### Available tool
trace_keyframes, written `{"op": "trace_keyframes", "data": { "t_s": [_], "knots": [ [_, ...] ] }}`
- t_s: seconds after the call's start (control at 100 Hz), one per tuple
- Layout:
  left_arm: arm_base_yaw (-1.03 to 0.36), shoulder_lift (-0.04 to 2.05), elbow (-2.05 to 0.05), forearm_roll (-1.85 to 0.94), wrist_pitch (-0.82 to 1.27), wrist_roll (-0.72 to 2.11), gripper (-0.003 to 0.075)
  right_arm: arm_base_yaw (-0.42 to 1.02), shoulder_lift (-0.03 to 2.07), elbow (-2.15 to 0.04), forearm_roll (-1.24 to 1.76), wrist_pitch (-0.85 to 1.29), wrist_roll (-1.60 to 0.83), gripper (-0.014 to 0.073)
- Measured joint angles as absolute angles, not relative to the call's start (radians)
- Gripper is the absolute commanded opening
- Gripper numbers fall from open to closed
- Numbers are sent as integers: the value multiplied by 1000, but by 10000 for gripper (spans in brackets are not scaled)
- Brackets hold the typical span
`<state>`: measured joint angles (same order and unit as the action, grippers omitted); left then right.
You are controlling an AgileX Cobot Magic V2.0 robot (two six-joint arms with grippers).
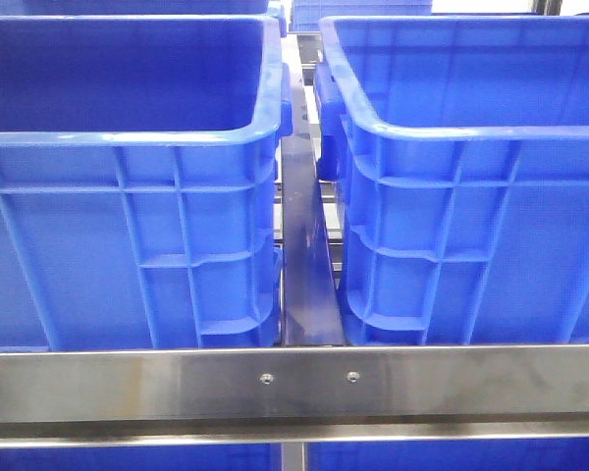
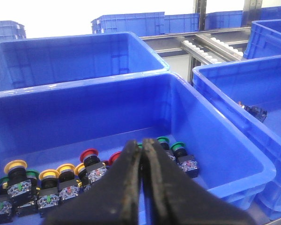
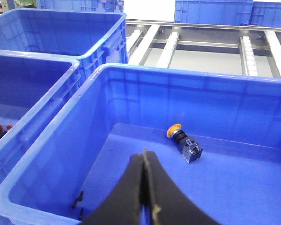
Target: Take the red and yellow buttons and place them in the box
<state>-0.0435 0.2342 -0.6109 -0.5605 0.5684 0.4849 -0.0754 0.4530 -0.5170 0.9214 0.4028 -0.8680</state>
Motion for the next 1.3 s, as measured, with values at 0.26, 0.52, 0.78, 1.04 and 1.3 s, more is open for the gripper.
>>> {"op": "trace_keyframes", "data": {
  "t_s": [0.26,0.52,0.78,1.04,1.3],
  "knots": [
    [-44,234,-611,-560,568,485,-19,-75,453,-517,929,403,-868,-67],
    [-44,234,-611,-560,568,485,-19,-75,442,-517,660,404,-627,-67],
    [-44,234,-611,-560,568,485,-19,-16,386,-472,271,363,-259,-67],
    [-44,234,-611,-560,568,485,-19,91,289,-342,21,210,-46,-67],
    [-44,234,-611,-560,568,485,-19,93,180,-251,-59,141,-10,-67]
  ]
}}
